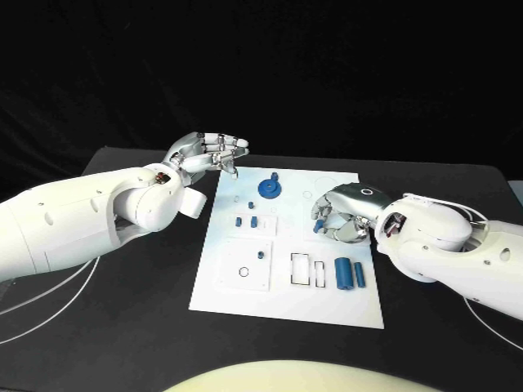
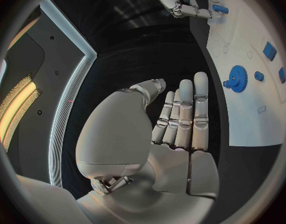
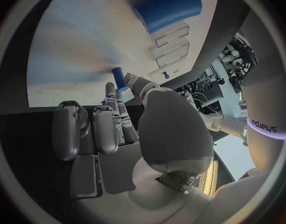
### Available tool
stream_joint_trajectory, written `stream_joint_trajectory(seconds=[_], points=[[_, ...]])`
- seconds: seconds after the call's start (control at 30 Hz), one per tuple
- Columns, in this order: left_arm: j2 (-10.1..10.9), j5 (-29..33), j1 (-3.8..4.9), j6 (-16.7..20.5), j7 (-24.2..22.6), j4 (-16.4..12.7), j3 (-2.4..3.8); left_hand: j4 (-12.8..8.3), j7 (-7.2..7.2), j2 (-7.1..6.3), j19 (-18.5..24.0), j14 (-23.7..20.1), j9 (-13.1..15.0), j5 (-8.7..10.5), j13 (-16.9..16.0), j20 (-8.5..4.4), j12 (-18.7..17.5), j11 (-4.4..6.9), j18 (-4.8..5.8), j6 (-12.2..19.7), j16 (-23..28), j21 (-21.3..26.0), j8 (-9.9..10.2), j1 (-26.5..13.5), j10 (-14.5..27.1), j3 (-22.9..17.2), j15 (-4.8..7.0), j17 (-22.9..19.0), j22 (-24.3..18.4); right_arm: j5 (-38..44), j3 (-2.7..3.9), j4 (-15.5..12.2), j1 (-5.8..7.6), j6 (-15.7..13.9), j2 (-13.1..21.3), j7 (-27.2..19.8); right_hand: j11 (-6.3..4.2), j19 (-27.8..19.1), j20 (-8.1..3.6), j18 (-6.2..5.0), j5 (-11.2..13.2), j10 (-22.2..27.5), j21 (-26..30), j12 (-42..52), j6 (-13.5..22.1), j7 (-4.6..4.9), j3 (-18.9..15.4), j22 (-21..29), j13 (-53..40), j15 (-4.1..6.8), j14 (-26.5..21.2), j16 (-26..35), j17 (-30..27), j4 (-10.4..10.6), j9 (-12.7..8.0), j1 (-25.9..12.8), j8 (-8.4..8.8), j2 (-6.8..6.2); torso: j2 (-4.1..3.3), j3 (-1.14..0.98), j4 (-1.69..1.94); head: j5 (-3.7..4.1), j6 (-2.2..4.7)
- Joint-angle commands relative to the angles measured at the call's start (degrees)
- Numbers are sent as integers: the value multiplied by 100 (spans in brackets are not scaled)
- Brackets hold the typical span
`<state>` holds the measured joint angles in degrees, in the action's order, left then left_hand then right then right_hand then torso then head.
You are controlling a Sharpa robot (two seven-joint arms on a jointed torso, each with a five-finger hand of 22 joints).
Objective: Assemble the parts on the task board
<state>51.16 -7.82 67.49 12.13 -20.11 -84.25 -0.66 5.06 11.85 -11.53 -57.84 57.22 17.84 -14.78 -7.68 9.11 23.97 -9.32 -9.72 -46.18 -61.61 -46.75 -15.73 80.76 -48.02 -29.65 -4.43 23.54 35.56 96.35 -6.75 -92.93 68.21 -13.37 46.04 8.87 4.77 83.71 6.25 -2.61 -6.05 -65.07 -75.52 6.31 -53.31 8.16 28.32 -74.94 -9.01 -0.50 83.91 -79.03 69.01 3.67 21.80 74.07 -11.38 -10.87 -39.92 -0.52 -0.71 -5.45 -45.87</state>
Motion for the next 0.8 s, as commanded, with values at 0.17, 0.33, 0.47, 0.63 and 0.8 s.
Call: stream_joint_trajectory(seconds=[0.17, 0.33, 0.47, 0.63, 0.8], points=[[-11, 16, 4, -97, -39, -10, 3, -38, 122, -1, 33, -51, 7, -25, 2, -6, 40, 5, -81, 31, 20, 25, -36, -44, 53, 10, 3, -9, -5, 7, -3, 88, -24, 101, -67, -52, -32, 138, -42, -7, 89, -242, -173, 55, -231, -17, 219, -1003, 24, 60, 196, -33, 33, 28, 34, 77, -109, 99, 5, -1, -9, -16, -11], [-8, 16, 4, -97, -31, -8, 3, -38, 122, -1, 33, -51, 7, -25, 2, -6, 40, 5, -81, 31, 20, 25, -36, -44, 53, 10, 3, -9, -5, 50, -4, 121, -28, 90, -81, -23, -65, 186, -65, 17, 196, -377, -289, 65, -389, -41, 359, -1056, 26, 86, 208, -55, 61, 8, 66, 145, -175, 162, 7, -1, -12, -12, -21], [-7, 16, 4, -94, -27, -7, 3, -36, 122, 6, 39, -56, 12, -23, -2, -2, 63, 5, -82, 31, 14, 28, -53, -60, 66, 19, 0, -12, -7, 76, -5, 130, -32, 62, -94, 0, -86, 211, -79, 29, 234, -456, -348, 69, -491, -65, 425, -1084, 23, 103, 211, -61, 63, -3, 93, 164, -226, 194, 5, -2, -13, -9, -22], [-10, 16, 4, -94, -26, -7, 3, -36, 122, 6, 39, -56, 12, -23, -2, -2, 63, 5, -82, 31, 14, 28, -53, -60, 66, 19, 0, -12, -7, 115, -6, 127, -37, -49, -106, 19, -129, 247, -107, 47, 289, -579, -438, 92, -598, -103, 514, -1124, 3, 137, 216, -71, 72, -46, 139, 227, -297, 285, 4, -1, -8, 2, -29], [-8, 16, 4, -90, -22, -1, 3, -36, 122, 6, 39, -56, 12, -23, -2, -2, 63, 5, -82, 31, 14, 28, -53, -60, 66, 19, 0, -12, -7, 128, -7, 65, -43, -325, -80, 13, -167, 271, -135, 60, 298, -683, -498, 110, -676, -136, 569, -1152, -20, 168, 220, -77, 76, -103, 195, 279, -370, 350, 3, 0, -8, 7, -38]])
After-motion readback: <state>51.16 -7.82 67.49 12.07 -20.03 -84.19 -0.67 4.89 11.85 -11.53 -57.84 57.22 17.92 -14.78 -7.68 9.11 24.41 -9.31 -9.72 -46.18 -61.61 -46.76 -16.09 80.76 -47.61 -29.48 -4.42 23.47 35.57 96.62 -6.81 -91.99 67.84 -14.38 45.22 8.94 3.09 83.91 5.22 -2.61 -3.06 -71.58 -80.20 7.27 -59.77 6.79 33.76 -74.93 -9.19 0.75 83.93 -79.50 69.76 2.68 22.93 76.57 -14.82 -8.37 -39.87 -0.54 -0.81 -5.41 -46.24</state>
